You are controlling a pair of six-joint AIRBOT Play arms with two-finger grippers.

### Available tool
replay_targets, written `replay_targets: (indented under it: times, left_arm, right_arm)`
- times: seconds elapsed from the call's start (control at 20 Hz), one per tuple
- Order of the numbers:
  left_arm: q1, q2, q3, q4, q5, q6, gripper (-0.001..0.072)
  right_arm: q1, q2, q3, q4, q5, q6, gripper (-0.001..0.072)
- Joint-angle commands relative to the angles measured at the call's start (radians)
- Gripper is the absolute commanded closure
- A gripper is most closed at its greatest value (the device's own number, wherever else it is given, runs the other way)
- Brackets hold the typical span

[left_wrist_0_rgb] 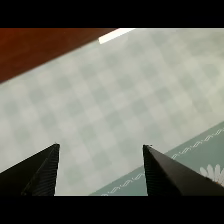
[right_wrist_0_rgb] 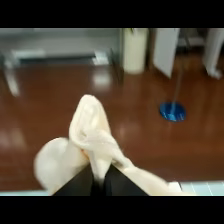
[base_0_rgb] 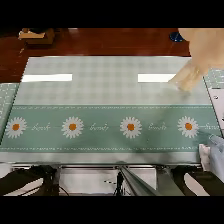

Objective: Fold the shirts.

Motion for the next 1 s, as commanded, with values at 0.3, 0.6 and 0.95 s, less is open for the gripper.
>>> replay_targets:
  times: [0.3, 0.6, 0.95]
  left_arm:
    - [-0.001, 0.318, -0.108, 0.001, -0.006, -0.034, 0.0096]
    - [-0.001, 0.309, -0.127, 0.000, -0.062, -0.098, 0.0096]
    - [-0.001, 0.302, -0.128, 0.001, -0.062, -0.097, 0.0096]
  right_arm:
    - [0.071, 0.308, 0.001, -0.136, 0.190, -0.010, 0.0686]
    - [0.072, 0.262, 0.001, 0.307, 0.343, -0.117, 0.0686]
    - [0.389, -0.111, 0.000, 0.487, 0.576, -0.183, 0.0686]
